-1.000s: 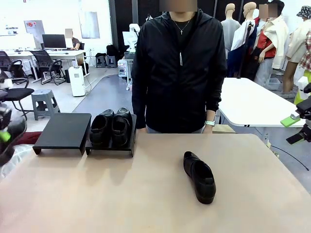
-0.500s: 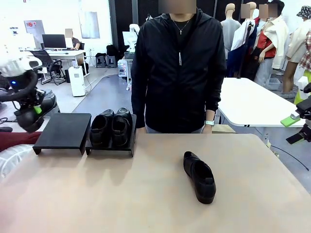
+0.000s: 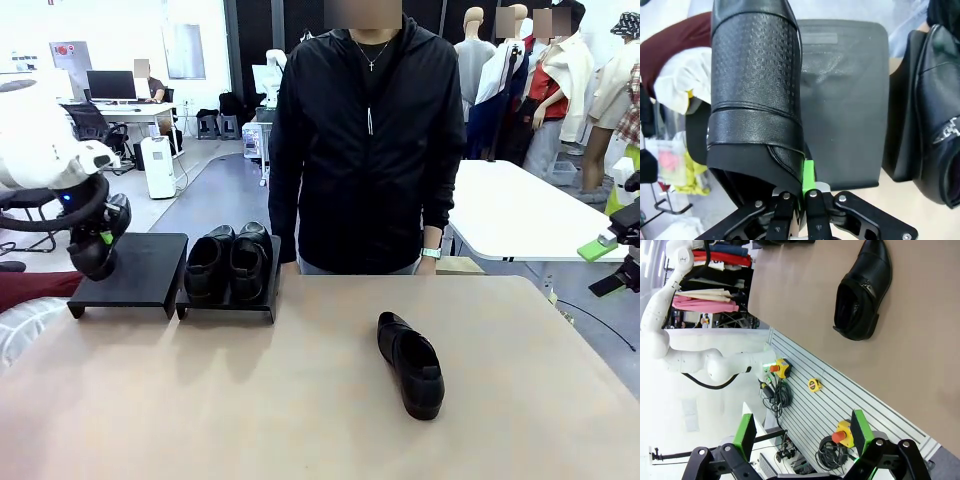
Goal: Organize the shoes by placing them on the stand.
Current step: Place the Shoe from the middle of the table onto the Shoes Stand.
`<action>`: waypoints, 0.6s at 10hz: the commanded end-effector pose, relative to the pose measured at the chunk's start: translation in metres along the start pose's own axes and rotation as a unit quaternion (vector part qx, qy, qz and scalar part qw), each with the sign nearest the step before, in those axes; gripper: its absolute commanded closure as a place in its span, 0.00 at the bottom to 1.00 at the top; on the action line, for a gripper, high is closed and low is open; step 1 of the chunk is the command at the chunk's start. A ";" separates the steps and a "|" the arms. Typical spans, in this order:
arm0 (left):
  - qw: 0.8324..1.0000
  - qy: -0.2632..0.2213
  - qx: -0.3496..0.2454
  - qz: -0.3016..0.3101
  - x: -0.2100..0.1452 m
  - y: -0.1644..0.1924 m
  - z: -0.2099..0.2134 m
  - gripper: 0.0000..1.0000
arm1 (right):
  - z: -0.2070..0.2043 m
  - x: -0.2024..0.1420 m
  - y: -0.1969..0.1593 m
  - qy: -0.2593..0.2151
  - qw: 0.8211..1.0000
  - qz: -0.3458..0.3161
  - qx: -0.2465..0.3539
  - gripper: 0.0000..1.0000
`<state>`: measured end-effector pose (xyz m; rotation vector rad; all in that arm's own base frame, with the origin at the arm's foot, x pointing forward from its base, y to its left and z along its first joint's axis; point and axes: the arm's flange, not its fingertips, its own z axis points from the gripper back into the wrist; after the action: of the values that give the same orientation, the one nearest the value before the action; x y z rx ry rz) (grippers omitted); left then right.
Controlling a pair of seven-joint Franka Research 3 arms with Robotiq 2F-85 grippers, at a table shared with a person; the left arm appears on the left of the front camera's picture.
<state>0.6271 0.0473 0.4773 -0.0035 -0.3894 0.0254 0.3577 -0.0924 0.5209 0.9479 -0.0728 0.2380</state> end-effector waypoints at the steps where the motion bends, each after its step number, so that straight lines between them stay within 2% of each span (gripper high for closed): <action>1: 0.999 -0.013 0.032 0.006 -0.001 -0.007 -0.010 1.00 | 0.004 -0.001 -0.001 0.006 1.000 0.015 -0.005 0.00; 5: 0.999 0.006 0.053 0.005 -0.001 -0.018 -0.027 1.00 | 0.004 -0.001 -0.001 0.006 1.000 0.015 -0.005 0.00; 6: 0.998 0.002 0.057 0.002 -0.001 -0.020 -0.028 0.65 | 0.004 -0.001 -0.001 0.006 1.000 0.015 -0.005 0.00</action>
<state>0.6356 0.0321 0.4436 0.0769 -0.3634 0.0346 0.3577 -0.0924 0.5209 0.9479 -0.0728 0.2382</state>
